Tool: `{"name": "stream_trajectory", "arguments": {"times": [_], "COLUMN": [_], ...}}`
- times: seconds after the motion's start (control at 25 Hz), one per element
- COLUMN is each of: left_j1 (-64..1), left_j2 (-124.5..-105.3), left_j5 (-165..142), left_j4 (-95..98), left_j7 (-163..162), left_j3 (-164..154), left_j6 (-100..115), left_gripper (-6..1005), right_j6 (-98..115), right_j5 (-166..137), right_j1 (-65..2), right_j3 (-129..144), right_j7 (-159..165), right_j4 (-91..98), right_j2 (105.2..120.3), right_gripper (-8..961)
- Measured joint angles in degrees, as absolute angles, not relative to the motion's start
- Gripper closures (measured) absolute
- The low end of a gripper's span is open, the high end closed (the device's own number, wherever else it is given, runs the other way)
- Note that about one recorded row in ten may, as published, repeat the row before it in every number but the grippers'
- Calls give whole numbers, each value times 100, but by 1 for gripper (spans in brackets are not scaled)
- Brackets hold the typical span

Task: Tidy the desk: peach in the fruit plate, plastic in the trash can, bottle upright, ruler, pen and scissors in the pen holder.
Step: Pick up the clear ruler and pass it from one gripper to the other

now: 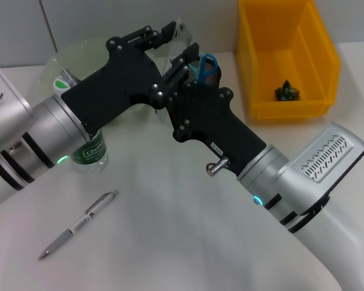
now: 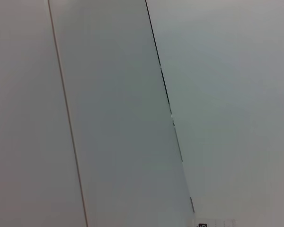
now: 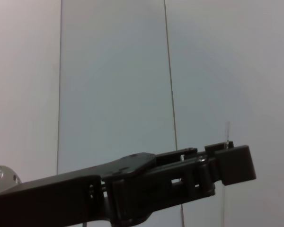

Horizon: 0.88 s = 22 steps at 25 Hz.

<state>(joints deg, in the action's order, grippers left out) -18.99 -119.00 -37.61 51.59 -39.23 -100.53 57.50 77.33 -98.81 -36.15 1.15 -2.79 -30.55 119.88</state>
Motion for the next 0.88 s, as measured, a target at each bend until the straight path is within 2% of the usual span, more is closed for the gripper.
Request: {"name": "stream_trajectory", "arguments": {"times": [0.12,0.32,0.76,0.88], "left_j1": [-1899,-1899,-1898,-1840], "left_j2": [-11903,-11909,-11898,-11883], "left_j5": [-3761,-3759,-3625,-3509], "left_j4": [5159,5116,5084,5090], "left_j7": [-3920,-3919,-3919,-3927], "left_j3": [-10049,-10027,-10019,-10007], "left_j6": [5726,5747,5887,6007], "left_gripper": [497,492,482,408], "right_j6": [7753,7773,7747,7751], "right_j5": [-9925,-9944,-9903,-9903], "right_j1": [-3568,-3488,-3446,-3395], "right_j3": [63,-71,-150,-188], "right_j7": [-300,-317,-386,-387], "right_j4": [-3068,-3068,-3039,-3009], "right_j2": [11988,11988,11988,11987], "right_gripper": [824,903,938,945]}}
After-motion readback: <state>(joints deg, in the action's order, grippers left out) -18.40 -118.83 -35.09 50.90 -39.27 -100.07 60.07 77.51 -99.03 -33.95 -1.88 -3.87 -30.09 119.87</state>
